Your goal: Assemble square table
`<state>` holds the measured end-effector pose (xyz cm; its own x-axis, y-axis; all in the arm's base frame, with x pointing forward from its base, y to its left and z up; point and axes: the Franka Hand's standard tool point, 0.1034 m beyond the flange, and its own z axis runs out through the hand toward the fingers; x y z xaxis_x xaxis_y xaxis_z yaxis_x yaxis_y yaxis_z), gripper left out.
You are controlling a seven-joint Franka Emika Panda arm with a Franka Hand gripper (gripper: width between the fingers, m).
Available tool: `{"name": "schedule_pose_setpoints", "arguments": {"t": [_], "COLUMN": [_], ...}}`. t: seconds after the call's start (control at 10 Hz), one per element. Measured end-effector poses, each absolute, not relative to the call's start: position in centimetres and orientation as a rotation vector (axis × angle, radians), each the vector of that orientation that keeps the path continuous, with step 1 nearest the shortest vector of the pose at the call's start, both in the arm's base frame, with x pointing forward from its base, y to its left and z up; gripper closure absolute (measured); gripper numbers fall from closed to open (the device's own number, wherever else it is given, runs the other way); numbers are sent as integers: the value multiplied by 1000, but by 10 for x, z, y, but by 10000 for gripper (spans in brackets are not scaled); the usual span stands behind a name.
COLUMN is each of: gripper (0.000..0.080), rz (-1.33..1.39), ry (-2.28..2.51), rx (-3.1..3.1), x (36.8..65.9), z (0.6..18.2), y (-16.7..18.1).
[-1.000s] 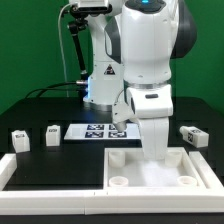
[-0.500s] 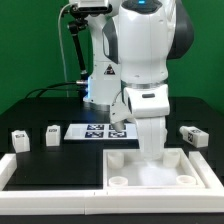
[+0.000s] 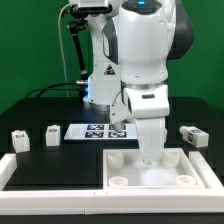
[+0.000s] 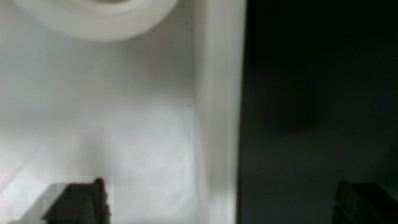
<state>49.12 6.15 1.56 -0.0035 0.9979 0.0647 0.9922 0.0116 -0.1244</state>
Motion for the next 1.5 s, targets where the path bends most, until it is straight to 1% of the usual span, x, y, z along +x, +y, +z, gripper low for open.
{"name": "schedule_pose_setpoints", "arguments": {"t": [0.5, 0.6, 0.7, 0.8, 1.0, 1.1, 1.3, 1.4, 1.5], "gripper": [151, 151, 151, 151, 151, 151, 151, 151, 151], "rz": [66, 80, 99, 102, 128, 133, 132, 130, 134], "ry": [-2128, -2061, -1998, -1991, -1759, -1655, -1372, -1220, -1177], "rx": [-2125, -2198, -2271, -2289, -2482, -2568, -2738, -2810, -2828], "x": [491, 487, 481, 475, 468, 473, 467, 465, 465], "z": [16, 23, 35, 43, 52, 68, 69, 67, 66], "y": [62, 65, 71, 79, 103, 118, 149, 157, 156]}}
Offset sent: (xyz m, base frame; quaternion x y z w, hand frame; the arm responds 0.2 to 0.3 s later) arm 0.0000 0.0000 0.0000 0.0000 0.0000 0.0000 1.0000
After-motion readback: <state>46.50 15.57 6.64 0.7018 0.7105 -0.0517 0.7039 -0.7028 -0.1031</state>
